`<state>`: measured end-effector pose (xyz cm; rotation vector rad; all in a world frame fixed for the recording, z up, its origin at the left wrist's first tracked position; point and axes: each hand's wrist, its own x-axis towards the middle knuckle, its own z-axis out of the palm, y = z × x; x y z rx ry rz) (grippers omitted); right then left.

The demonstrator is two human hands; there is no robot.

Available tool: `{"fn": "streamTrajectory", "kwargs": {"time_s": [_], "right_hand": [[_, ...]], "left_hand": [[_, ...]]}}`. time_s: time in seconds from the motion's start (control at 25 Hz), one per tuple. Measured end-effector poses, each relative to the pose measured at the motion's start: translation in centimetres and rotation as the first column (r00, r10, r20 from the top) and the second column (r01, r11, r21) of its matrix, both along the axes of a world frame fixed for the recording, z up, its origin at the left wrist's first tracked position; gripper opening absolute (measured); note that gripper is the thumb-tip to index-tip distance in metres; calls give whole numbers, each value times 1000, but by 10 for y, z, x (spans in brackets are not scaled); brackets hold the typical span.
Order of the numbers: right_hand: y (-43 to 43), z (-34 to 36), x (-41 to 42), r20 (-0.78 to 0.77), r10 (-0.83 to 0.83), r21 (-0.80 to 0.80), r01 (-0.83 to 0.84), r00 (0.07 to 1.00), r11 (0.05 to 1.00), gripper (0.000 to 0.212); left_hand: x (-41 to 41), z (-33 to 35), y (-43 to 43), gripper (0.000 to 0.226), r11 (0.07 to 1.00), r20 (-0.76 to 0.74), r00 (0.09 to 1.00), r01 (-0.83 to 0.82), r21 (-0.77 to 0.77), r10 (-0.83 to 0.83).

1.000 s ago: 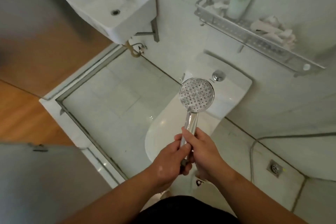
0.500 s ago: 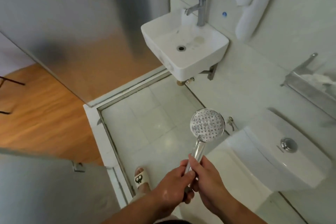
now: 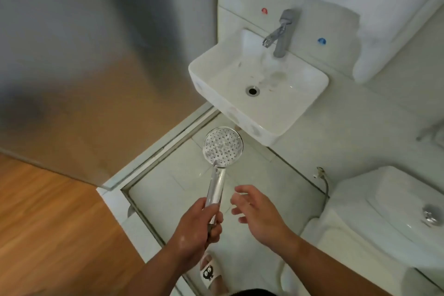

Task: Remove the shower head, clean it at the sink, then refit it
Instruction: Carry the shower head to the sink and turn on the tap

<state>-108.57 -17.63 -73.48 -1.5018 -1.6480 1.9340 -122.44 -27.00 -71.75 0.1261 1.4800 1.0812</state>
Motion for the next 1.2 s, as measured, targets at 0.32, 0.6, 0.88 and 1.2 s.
{"fn": "streamTrajectory", "kwargs": {"time_s": [0.32, 0.6, 0.88, 1.2], "right_hand": [[101, -4, 7, 149, -213, 260, 169, 966, 951, 9], [270, -1, -68, 182, -182, 329, 115, 966, 937, 6], [382, 13, -119, 161, -396, 495, 273, 904, 825, 5], [419, 41, -148, 155, -764, 678, 495, 626, 543, 25]], "left_hand": [[-79, -6, 111, 16, 995, 79, 993, 93, -21, -91], [-150, 0, 235, 29, 998, -4, 999, 36, -59, -36], [-222, -17, 345, 13, 988, 50, 990, 135, -77, -131], [-296, -35, 463, 9, 837, 207, 847, 523, -160, -490]]}}
